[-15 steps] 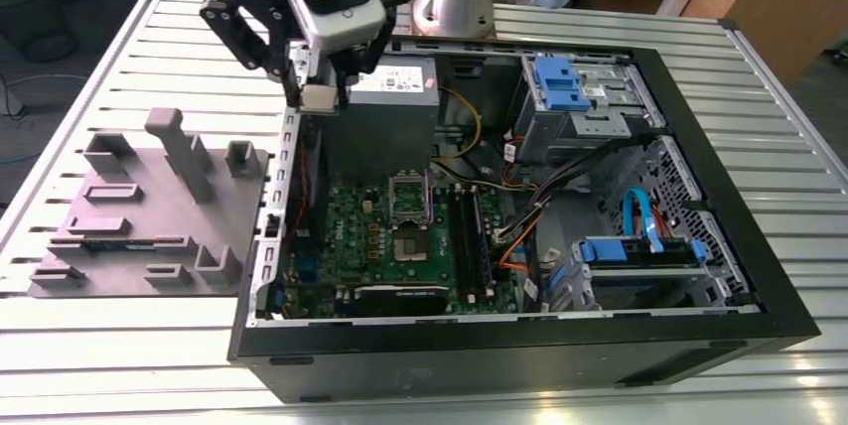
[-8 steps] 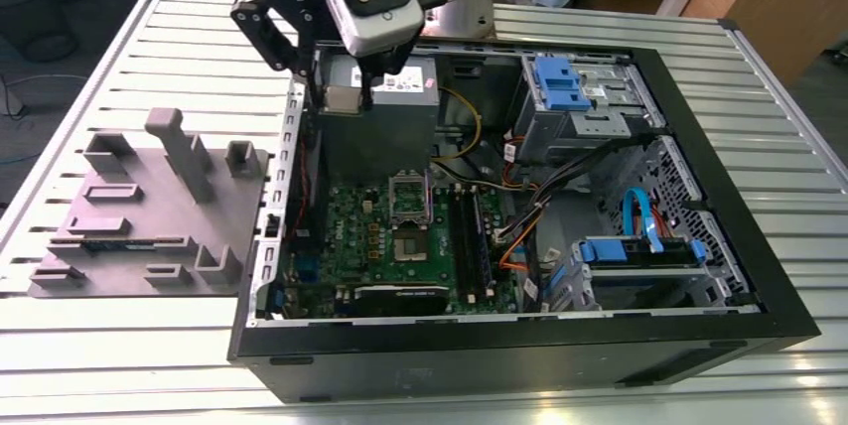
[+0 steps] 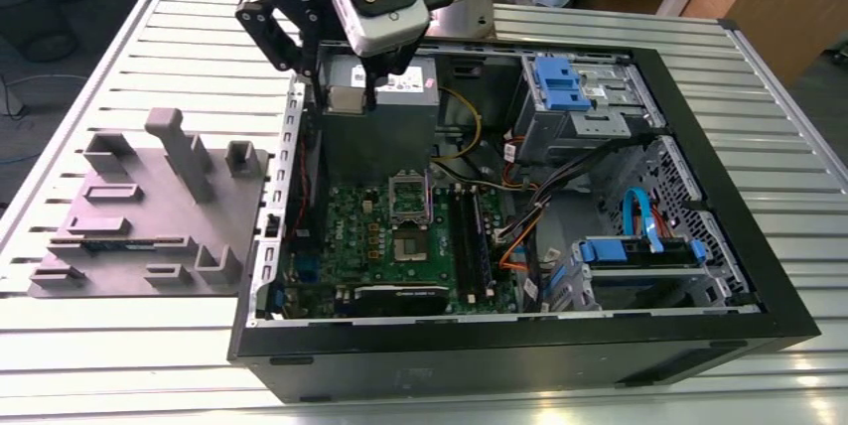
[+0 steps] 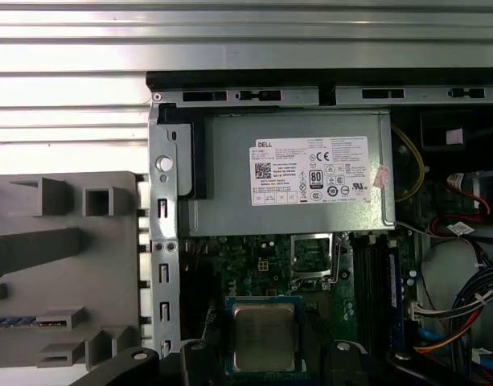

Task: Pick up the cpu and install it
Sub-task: 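Pick up the cpu and move it towards the insertion slot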

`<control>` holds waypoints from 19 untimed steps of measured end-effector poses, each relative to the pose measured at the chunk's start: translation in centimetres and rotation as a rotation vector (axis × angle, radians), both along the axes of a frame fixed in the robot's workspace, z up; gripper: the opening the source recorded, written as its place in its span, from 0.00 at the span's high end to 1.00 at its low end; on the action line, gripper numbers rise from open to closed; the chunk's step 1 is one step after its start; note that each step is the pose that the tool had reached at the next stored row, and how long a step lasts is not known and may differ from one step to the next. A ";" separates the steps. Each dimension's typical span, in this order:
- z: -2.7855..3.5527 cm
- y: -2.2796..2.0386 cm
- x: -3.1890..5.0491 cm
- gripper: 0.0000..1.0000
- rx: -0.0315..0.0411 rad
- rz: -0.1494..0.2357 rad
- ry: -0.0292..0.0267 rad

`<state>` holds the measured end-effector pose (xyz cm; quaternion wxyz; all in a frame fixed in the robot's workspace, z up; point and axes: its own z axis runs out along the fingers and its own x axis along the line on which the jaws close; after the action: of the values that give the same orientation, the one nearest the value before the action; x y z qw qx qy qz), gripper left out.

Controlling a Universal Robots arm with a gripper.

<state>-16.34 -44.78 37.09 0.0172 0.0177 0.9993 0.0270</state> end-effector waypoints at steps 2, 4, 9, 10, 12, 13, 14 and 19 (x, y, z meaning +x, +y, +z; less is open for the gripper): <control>0.00 0.00 0.04 0.52 0.0000 0.000 0.0000; 0.00 0.00 0.11 0.52 0.0000 0.000 0.0000; 0.00 0.00 0.41 0.52 0.0000 0.000 0.0000; 0.00 0.00 0.48 0.52 -0.0001 0.000 0.0000; 0.00 0.00 0.63 0.52 0.0000 0.000 0.0000; 0.00 0.00 0.71 0.52 0.0000 0.000 0.0000; 0.00 0.00 0.79 0.52 -0.0001 0.000 0.0000; 0.00 0.00 1.23 0.52 0.0000 0.000 0.0000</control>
<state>-15.11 -44.78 37.09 0.0172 0.0177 0.9993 0.0270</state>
